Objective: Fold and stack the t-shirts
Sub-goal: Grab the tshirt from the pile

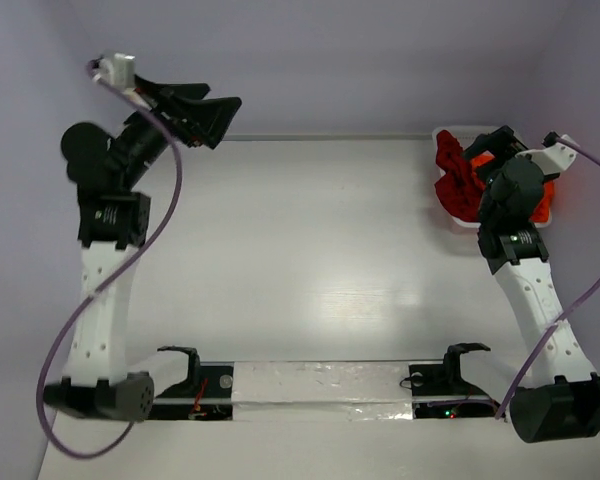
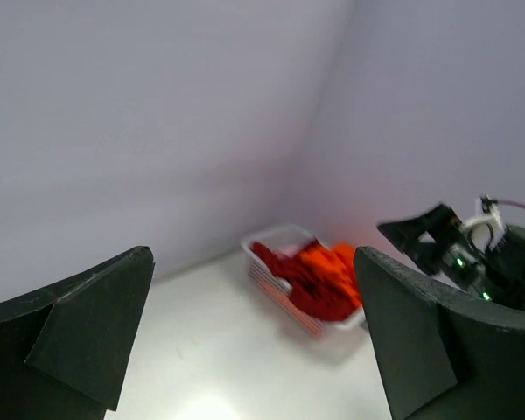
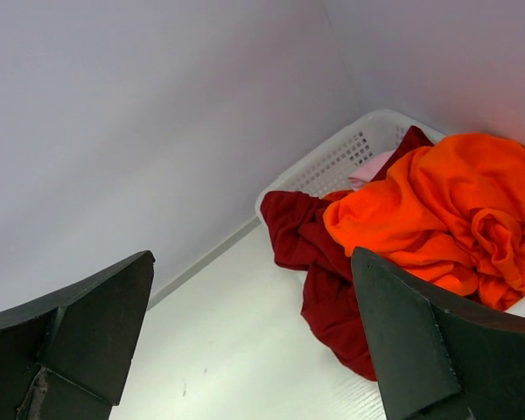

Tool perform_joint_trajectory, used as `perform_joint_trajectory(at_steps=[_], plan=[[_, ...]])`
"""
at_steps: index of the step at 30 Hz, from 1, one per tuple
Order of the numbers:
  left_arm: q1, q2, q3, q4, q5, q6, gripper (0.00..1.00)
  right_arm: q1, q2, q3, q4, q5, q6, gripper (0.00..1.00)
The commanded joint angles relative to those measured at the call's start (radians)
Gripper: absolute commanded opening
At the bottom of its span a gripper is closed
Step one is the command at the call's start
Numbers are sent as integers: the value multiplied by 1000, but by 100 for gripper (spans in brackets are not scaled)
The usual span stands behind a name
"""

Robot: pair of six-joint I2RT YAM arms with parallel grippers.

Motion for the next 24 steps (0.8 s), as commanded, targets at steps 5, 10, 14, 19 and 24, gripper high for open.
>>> perform_joint_trajectory(at_steps=[5, 10, 14, 19, 24], plan=[[44, -329, -508, 235, -287, -56, 99, -1, -36, 66, 14, -45, 18, 100], [44, -356, -507, 155, -381, 48, 99, -1, -14, 80, -2, -33, -5, 100], [12, -305, -419, -69, -563, 126, 99, -1, 105, 155, -151, -66, 78, 100], [-11, -317, -448, -90, -646, 127, 99, -10, 249, 372, -496, -70, 320, 100], [-83, -331, -442, -114, -748, 192, 99, 64, 270, 385, -513, 149, 164, 100]])
